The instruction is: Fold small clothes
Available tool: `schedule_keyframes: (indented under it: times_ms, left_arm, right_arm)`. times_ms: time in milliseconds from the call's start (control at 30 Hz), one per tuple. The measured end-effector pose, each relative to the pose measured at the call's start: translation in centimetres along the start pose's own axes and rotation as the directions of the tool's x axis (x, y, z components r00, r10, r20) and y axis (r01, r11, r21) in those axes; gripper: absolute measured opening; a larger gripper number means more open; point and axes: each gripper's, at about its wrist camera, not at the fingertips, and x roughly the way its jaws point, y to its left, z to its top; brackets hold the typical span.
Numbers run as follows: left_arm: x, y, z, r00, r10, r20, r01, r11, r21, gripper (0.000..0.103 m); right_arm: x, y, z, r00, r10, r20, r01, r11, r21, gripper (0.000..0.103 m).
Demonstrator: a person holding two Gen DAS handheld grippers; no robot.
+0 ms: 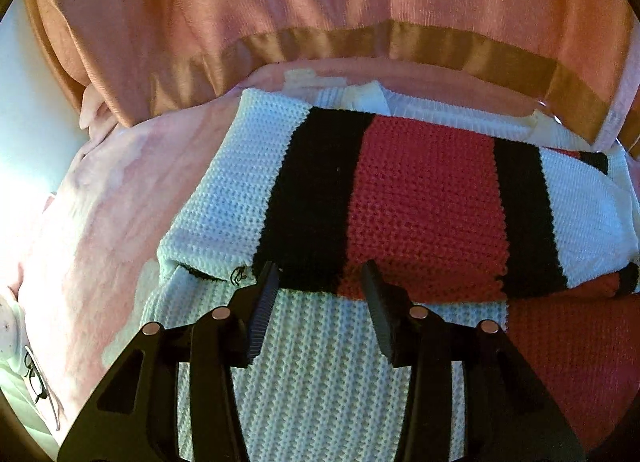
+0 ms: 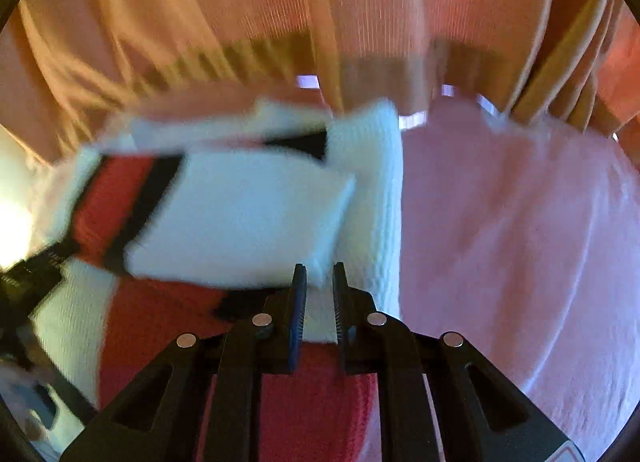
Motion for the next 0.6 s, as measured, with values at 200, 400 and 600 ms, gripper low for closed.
schedule_keyframes:
  times_ms: [200, 400, 600]
  left_arm:
    - [0.1, -0.2, -0.3, 1.000, 0.024, 0.004, -0.024, 1.000, 0.008, 0.048]
    - [0.2, -0.3, -0.3, 1.000, 0.018, 0.003, -0.018, 1.000, 0.008, 0.048]
    - [0.3, -0.4, -0.2, 1.000, 0.025, 0.005, -0.025, 1.000, 0.013, 0.048]
  right_arm:
    - [3.1, -1.1, -0.6, 0.997, 0.031, -0.067, -0.026, 0.997, 0.076, 0.016]
    - [1.8, -0.2, 0.0, 0.998, 0.051, -0.037, -0.048, 0.996, 0.080, 0.016]
    - [3.4, 0.1, -0.5, 0.996, 0.056, -0.065, -0.051, 0.995, 0.081, 0.014]
